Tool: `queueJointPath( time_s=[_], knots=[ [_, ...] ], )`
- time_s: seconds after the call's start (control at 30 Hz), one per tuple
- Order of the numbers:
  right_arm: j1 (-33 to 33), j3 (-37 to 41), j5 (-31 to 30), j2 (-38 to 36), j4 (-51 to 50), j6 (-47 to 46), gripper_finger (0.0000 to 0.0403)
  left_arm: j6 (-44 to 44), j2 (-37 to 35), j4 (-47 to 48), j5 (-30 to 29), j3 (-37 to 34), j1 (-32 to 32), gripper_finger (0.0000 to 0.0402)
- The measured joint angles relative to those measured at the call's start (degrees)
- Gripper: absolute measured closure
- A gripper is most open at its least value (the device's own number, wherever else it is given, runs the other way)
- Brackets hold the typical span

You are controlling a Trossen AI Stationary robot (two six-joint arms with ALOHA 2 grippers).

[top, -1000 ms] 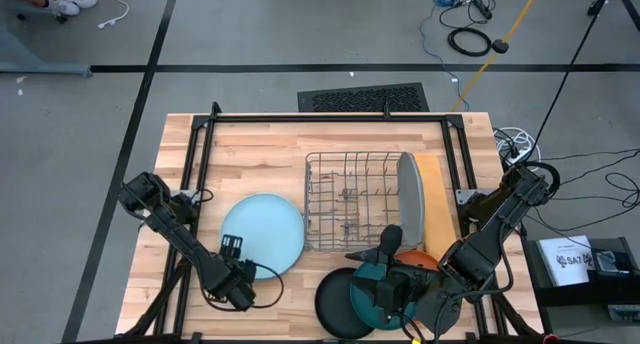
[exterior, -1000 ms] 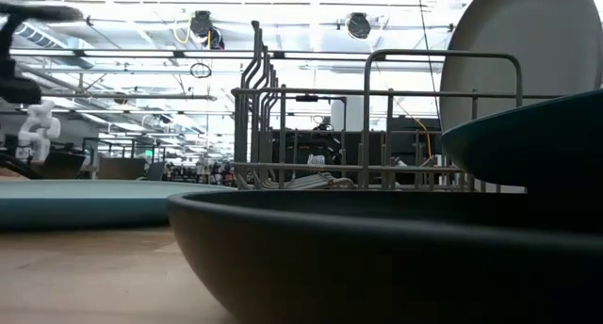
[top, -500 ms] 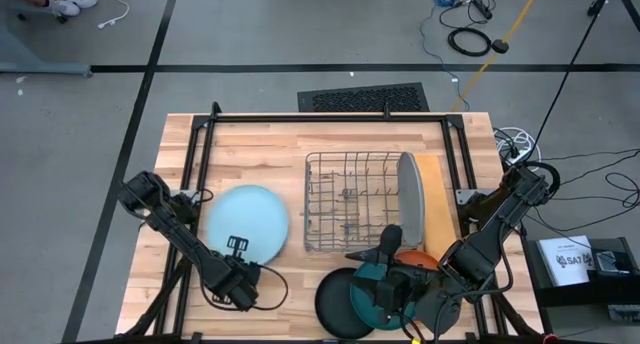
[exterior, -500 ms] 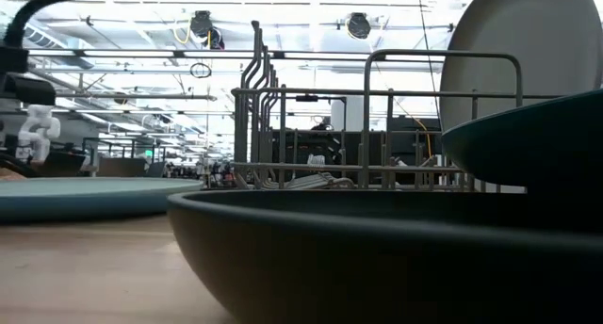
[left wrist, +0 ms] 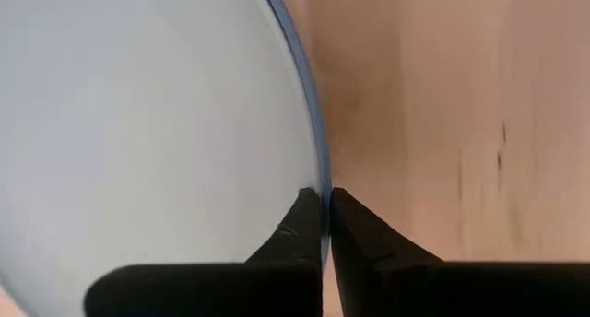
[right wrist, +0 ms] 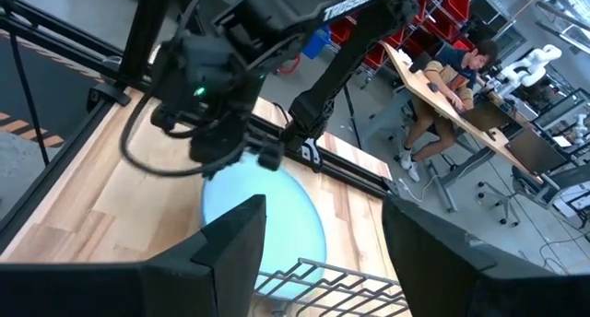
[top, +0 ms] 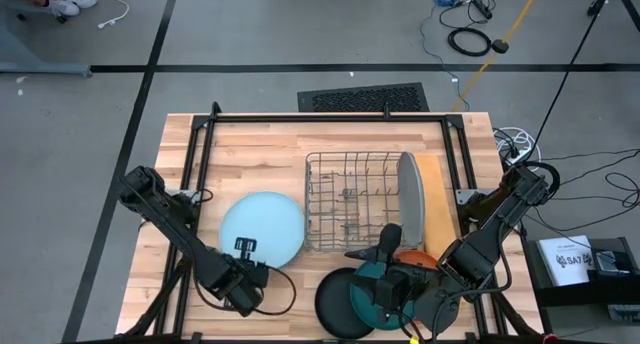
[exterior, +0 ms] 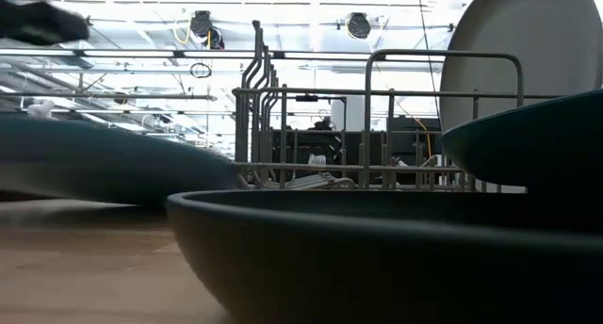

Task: Sort dishes
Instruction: Put the light blue plate into the dish rack

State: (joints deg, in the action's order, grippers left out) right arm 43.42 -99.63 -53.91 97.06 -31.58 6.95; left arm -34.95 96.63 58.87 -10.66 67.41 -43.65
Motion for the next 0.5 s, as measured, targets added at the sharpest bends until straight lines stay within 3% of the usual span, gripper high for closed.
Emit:
queueJointPath(
  time_s=[0.5],
  knots=[
    [0.00,0.00,0.00,0.00,-0.26,-0.05,0.0193,-9.83,-9.54,-3.82,-15.81,0.23,-2.53,0.0401]
  ],
)
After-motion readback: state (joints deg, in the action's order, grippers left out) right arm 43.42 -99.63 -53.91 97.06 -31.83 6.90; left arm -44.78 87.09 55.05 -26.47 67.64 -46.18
